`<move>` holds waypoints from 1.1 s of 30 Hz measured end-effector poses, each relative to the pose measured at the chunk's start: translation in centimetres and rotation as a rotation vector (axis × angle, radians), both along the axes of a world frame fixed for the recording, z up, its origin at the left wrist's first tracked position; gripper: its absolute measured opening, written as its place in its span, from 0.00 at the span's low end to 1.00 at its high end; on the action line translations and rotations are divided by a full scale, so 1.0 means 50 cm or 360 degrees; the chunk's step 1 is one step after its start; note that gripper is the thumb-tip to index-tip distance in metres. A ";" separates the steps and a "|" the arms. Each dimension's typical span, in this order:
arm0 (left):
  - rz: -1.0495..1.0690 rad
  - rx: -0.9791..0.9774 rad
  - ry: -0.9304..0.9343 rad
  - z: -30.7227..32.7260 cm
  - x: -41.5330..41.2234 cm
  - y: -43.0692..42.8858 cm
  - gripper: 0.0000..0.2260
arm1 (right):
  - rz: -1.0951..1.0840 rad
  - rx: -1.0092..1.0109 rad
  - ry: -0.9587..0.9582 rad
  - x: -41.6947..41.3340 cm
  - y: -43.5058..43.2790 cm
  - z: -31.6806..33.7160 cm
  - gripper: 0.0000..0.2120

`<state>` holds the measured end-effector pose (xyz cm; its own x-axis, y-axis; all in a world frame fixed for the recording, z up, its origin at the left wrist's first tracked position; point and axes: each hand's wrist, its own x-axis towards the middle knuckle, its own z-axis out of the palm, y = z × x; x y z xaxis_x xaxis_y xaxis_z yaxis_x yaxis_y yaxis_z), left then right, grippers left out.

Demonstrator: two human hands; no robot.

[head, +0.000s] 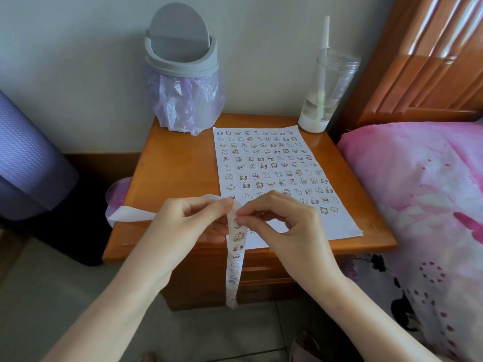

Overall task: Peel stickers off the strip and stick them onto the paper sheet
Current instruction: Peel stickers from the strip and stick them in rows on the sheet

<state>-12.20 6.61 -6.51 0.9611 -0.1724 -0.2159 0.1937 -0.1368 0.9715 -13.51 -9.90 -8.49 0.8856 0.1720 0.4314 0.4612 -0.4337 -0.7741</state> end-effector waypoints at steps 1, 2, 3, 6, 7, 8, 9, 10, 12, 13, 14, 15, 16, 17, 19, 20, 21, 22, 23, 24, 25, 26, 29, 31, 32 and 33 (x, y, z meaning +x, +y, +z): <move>0.0000 0.0000 0.0019 -0.001 0.001 0.000 0.09 | 0.0006 -0.0017 -0.0033 0.000 0.001 -0.001 0.04; 0.0005 0.0003 0.0039 -0.002 0.002 0.001 0.10 | 0.0013 -0.0035 -0.0065 -0.001 0.001 -0.002 0.03; 0.0014 0.0004 0.0061 -0.003 0.003 0.001 0.10 | 0.0019 -0.0060 -0.0101 -0.001 0.002 -0.003 0.03; 0.0035 0.0020 0.0109 -0.005 0.004 0.002 0.11 | 0.0022 -0.0138 -0.0201 0.000 0.003 -0.007 0.03; 0.0041 0.0028 0.0116 -0.005 0.004 0.002 0.11 | 0.0022 -0.0148 -0.0220 0.000 0.002 -0.007 0.03; 0.0048 0.0033 0.0120 -0.005 0.004 0.001 0.11 | 0.0022 -0.0156 -0.0237 0.001 0.002 -0.007 0.03; 0.0057 0.0037 0.0121 -0.004 0.004 0.000 0.11 | 0.0020 -0.0165 -0.0251 0.001 0.002 -0.008 0.03; 0.0065 0.0045 0.0116 -0.004 0.004 0.000 0.11 | 0.0016 -0.0178 -0.0260 0.001 0.002 -0.008 0.03; 0.0074 0.0067 0.0103 -0.003 0.003 0.000 0.11 | 0.0007 -0.0194 -0.0254 0.001 0.003 -0.009 0.03; 0.0076 0.0063 0.0103 -0.002 0.003 0.000 0.11 | 0.0007 -0.0188 -0.0239 0.002 0.004 -0.009 0.03; 0.0075 0.0045 0.0112 -0.001 0.003 0.002 0.12 | 0.0008 -0.0171 -0.0223 0.002 0.004 -0.010 0.03; 0.0070 0.0021 0.0132 0.000 0.004 0.003 0.12 | 0.0005 -0.0152 -0.0211 0.002 0.004 -0.010 0.03; 0.0059 0.0000 0.0156 0.002 0.004 0.004 0.14 | -0.0002 -0.0132 -0.0198 0.003 0.003 -0.010 0.03; 0.0039 -0.0009 0.0175 0.004 0.005 0.006 0.15 | -0.0011 -0.0115 -0.0184 0.003 0.004 -0.010 0.03; -0.0001 0.0029 0.0182 0.005 0.006 0.006 0.14 | -0.0028 -0.0107 -0.0180 0.004 0.004 -0.009 0.04; -0.0002 0.0062 0.0174 0.004 0.006 0.006 0.13 | -0.0028 -0.0121 -0.0194 0.004 0.004 -0.009 0.03; 0.0010 0.0084 0.0164 0.003 0.007 0.005 0.11 | -0.0023 -0.0143 -0.0209 0.004 0.004 -0.010 0.03; 0.0028 0.0090 0.0157 0.000 0.007 0.005 0.10 | -0.0021 -0.0168 -0.0223 0.003 0.004 -0.011 0.02; 0.0045 0.0088 0.0151 -0.002 0.007 0.005 0.09 | -0.0033 -0.0196 -0.0236 0.003 0.005 -0.011 0.02; 0.0058 0.0092 0.0142 -0.003 0.008 0.005 0.09 | -0.0062 -0.0224 -0.0251 0.003 0.005 -0.011 0.02; 0.0067 0.0102 0.0128 -0.004 0.008 0.006 0.08 | -0.0098 -0.0247 -0.0261 0.003 0.006 -0.011 0.04; 0.0073 0.0113 0.0110 -0.005 0.009 0.006 0.08 | -0.0131 -0.0265 -0.0263 0.004 0.006 -0.012 0.05; 0.0084 0.0156 0.0048 -0.009 0.011 0.007 0.08 | -0.0169 -0.0259 -0.0168 0.004 0.008 -0.010 0.02; 0.0084 0.0235 -0.0018 -0.014 0.013 0.007 0.08 | -0.0120 -0.0177 -0.0002 0.003 0.007 -0.001 0.04; 0.0084 0.0286 -0.0050 -0.018 0.013 0.007 0.08 | -0.0092 -0.0116 0.0120 0.004 0.003 0.006 0.05; 0.0084 0.0316 -0.0074 -0.020 0.014 0.006 0.08 | -0.0074 -0.0054 0.0240 0.007 -0.002 0.014 0.05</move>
<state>-11.51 6.93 -7.51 0.9774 -0.0801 -0.1958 0.1612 -0.3171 0.9346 -13.16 -10.02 -7.81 0.9473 0.1412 0.2874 0.3195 -0.4789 -0.8176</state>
